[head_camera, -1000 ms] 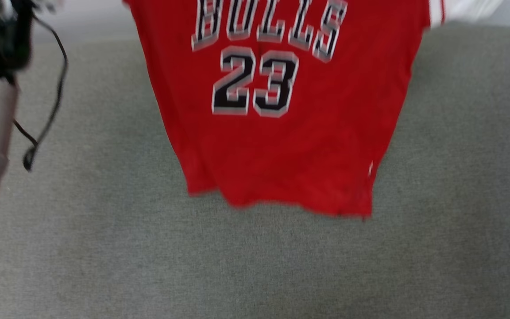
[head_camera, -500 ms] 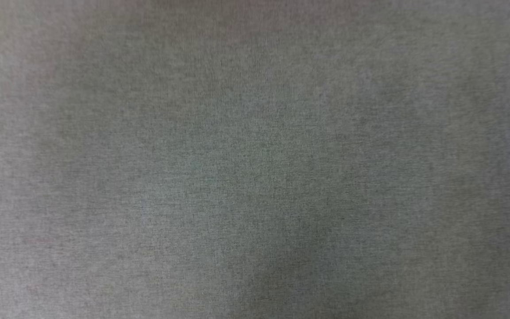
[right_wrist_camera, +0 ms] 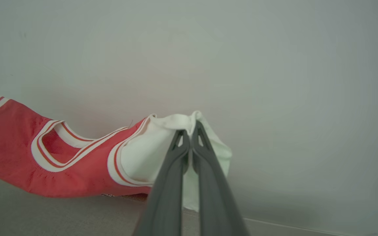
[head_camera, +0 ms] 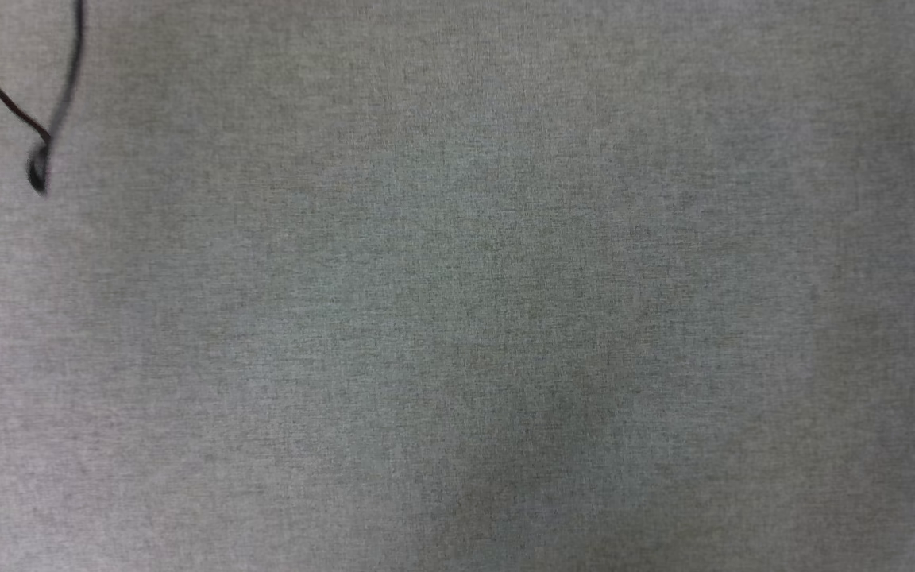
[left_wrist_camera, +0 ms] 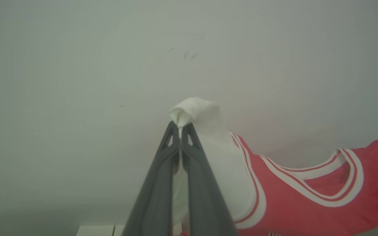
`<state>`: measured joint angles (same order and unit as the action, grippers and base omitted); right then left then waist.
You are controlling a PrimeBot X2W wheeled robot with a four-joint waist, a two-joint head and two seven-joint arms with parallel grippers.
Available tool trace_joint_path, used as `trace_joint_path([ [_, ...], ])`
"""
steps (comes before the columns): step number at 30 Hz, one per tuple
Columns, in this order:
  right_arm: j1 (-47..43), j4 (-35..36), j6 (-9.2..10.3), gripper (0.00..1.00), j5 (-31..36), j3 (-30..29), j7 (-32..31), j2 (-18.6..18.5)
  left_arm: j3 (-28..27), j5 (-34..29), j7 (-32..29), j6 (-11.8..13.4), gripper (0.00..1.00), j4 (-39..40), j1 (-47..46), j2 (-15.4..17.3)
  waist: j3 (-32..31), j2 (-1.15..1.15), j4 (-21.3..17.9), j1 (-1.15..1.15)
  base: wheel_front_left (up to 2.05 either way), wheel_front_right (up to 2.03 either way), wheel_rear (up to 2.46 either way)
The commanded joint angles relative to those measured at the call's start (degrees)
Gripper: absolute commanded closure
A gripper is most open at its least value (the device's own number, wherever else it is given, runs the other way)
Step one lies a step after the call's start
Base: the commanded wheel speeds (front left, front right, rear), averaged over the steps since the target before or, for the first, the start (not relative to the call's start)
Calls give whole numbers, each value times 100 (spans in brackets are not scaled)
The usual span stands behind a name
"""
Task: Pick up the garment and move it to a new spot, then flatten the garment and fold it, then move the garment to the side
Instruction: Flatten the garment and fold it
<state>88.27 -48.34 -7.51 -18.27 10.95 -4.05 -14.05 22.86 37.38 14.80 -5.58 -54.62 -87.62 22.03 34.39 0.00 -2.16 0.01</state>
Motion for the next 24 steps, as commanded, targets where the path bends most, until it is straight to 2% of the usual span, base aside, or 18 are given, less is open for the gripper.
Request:
trace_joint_path([
  [1,-263,-127,4,100,-140,96,49,30,-55,58,35,-46,100,-60,275,-15,-77,0,4,-1,0,0,0],
  [5,-930,-229,4,100,-503,281,132,-35,-317,188,47,-107,100,128,1045,-55,-331,0,11,-1,0,0,0],
  [11,-2508,182,4,100,-971,512,306,-254,-978,156,45,-114,100,935,2926,-120,-1058,0,50,-1,0,0,0],
  [20,-5335,1353,4,100,-1307,299,178,-555,-1445,-132,46,274,100,2509,5957,-338,-2218,0,25,-1,0,0,0],
  [21,-5335,1353,4,100,-1307,299,178,-555,-1445,-132,46,274,100,2509,5957,-338,-2218,0,25,-1,0,0,0],
  [22,-5940,1741,4,100,-1316,127,85,-547,-1481,-150,35,380,100,2847,6527,-253,-2379,0,1,-1,0,0,0],
  [24,-6248,1935,5,100,-1250,27,19,-562,-1496,-126,-3,437,100,3008,6813,-223,-2456,0,-8,-1,0,0,0],
])
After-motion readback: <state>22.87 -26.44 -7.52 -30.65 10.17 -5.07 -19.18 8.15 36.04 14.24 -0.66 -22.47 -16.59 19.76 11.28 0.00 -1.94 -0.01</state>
